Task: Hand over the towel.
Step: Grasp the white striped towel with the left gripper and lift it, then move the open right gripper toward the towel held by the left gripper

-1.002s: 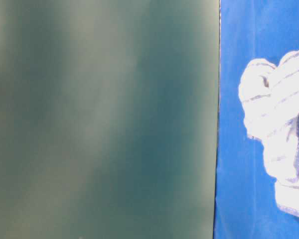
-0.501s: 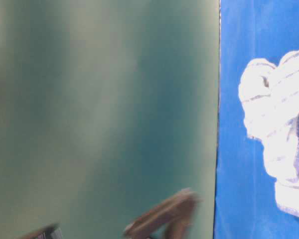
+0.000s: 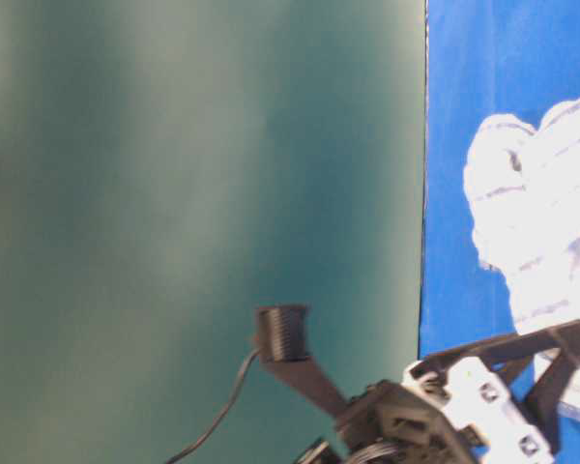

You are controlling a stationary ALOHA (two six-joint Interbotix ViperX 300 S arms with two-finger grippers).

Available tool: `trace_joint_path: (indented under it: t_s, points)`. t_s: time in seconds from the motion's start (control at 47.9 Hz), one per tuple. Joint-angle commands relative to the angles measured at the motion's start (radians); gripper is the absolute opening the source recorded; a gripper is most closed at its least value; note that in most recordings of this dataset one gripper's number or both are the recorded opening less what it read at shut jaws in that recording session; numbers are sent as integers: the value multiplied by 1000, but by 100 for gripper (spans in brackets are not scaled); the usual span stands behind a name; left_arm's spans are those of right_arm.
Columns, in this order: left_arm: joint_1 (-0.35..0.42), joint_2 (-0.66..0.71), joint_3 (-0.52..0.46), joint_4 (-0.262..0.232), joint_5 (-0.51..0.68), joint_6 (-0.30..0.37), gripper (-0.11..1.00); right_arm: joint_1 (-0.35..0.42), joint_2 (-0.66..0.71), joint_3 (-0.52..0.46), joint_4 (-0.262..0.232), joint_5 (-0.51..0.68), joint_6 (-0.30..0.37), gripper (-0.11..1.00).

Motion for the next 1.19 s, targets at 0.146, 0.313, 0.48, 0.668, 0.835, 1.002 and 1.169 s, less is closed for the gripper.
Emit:
trace_joint_path:
  t_s: [0.146, 0.313, 0.48, 0.668, 0.835, 1.002, 1.169]
  points:
    - [2, -2, -29, -2, 23, 11, 86, -2, 8, -26, 2, -6, 5, 0]
    - [-11, -61, -34, 3, 55, 29, 44, -2, 8, -26, 3, -9, 5, 0]
    - [-15, -189, -26, 3, 60, 49, 4, -2, 8, -26, 3, -11, 5, 0]
    - [-26, -391, -26, 3, 54, 71, 4, -2, 8, -28, 2, -14, 5, 0]
    - [-26, -537, -31, 3, 6, 81, 4, -2, 8, -28, 2, -32, 3, 0]
    - [-32, -600, -18, 3, -127, 81, 4, -2, 8, -26, 2, -46, 3, 0]
    - [-51, -595, -21, 3, -179, 81, 4, -2, 12, -26, 2, -69, 3, 0]
